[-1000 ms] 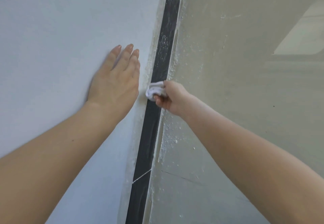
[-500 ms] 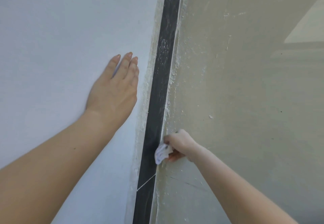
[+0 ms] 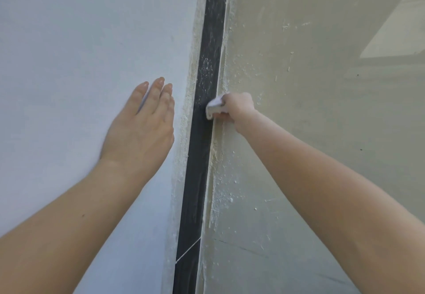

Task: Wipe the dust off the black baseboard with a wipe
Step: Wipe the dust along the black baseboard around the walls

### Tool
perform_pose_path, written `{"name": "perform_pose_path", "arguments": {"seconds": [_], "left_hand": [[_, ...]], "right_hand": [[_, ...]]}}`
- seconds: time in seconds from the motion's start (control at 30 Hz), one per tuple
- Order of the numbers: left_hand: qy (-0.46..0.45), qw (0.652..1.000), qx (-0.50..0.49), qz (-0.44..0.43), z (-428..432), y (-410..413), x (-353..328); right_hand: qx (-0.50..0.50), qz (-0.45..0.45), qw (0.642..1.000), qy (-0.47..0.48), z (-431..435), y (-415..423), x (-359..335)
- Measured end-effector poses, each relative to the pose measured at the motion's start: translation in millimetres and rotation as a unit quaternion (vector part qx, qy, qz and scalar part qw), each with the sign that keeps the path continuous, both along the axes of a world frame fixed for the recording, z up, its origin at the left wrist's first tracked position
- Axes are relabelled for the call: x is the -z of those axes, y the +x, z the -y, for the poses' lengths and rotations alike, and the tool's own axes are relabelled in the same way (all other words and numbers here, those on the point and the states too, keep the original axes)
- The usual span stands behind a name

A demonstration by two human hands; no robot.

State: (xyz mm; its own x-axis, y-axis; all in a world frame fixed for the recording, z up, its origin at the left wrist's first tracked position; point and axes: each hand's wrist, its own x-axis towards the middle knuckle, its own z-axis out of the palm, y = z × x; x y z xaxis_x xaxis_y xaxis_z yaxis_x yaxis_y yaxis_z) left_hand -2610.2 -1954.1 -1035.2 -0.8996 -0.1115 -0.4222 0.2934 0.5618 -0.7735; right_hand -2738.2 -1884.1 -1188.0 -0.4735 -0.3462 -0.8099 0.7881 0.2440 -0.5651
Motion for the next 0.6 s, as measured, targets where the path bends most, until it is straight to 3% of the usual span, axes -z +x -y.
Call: {"name": "perform_pose_path", "arguments": {"seconds": [0.03, 0.1, 0.13, 0.2, 0.23, 0.3, 0.33, 0.4, 0.6], "left_hand": [[0.003, 1.000, 0.000, -0.001, 1, 0, 0], [0.006, 1.000, 0.003, -0.002, 1, -1, 0], [0.009, 1.000, 0.004, -0.004, 1, 0, 0], [0.015, 1.000, 0.001, -0.009, 0, 0, 1], [0.020, 1.000, 0.000, -0.013, -1, -1, 0], [0.028, 0.999, 0.001, -0.022, -1, -2, 0], [0.032, 0.999, 0.000, -0.027, -1, -2, -1], [0.036, 0.999, -0.004, -0.031, -1, -3, -1], [0.070, 0.996, -0.046, -0.041, 0, -7, 0]], "right_hand": [[0.068, 0.039, 0.996, -0.036, 0, -9, -1], [0.178, 0.018, 0.981, -0.071, -11, -9, -4], [0.164, -0.005, 0.985, -0.051, -16, -4, -7], [0.043, -0.030, 0.998, -0.029, -24, 13, -7], [-0.071, -0.021, 0.997, -0.022, -27, 23, -9], [-0.312, 0.028, 0.949, -0.042, -32, 49, -15], [-0.365, 0.070, 0.927, -0.053, -31, 60, -16], [-0.311, 0.131, 0.939, -0.065, -24, 65, -13], [-0.086, 0.108, 0.984, -0.115, -7, -2, -14]]}}
